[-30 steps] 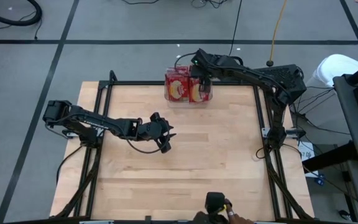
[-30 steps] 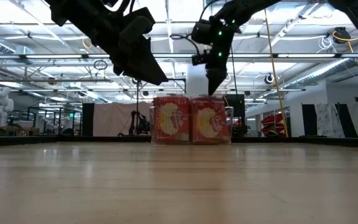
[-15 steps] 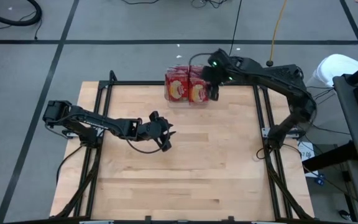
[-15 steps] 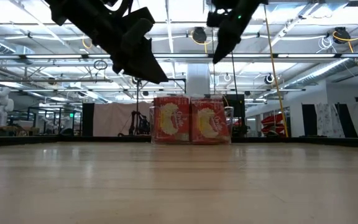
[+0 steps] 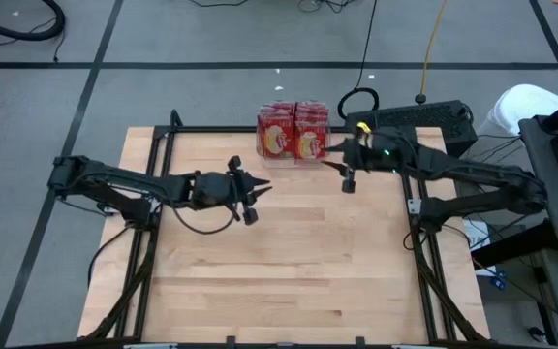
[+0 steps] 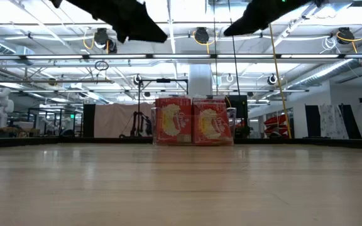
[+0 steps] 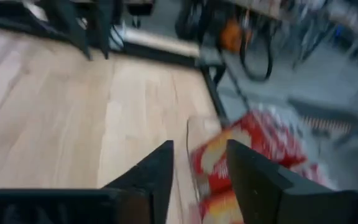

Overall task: Sort popcorn bags into baskets
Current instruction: Return to Home Position

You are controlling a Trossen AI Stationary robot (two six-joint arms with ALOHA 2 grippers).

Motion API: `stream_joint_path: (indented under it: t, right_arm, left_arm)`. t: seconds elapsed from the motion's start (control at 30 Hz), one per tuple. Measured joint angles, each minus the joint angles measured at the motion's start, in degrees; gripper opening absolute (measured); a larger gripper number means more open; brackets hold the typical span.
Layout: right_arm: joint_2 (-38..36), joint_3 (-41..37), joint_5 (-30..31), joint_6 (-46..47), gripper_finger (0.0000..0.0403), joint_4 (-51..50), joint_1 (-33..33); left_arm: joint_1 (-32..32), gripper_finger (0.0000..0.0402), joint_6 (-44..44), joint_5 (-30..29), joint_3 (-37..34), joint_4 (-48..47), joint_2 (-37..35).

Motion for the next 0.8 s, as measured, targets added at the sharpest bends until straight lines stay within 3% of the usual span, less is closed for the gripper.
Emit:
stream_joint_path:
  t: [0.23, 0.33, 0.43, 0.6, 0.8]
  right_arm:
    - [-7.9, -14.6, -1.8, -5.2, 0.0068, 18.1, 1.3]
    - [-9.7, -18.6, -5.1, -6.4, 0.0039, 21.1, 1.4]
    - [-11.1, -21.8, -9.1, -5.0, 0.0012, 23.5, 1.5]
    - [-12.3, -25.8, -13.1, 0.5, 0.0005, 27.1, 1.5]
    - [-13.6, -28.3, -13.7, 3.0, 0.0001, 27.3, 1.5]
  left_arm:
    - [0.2, 0.0009, 11.1, 0.0, 0.0, 0.4, -5.1]
    - [0.2, 0.0008, 11.1, 0.1, 0.0, 2.5, -5.7]
    - [0.5, 0.0022, 4.7, -0.4, 0.0, 4.0, -5.7]
    - [1.1, 0.0014, 1.9, -2.7, -0.1, -0.6, -5.3]
    - [1.3, 0.0009, 3.2, -2.1, -3.3, 3.7, -5.1]
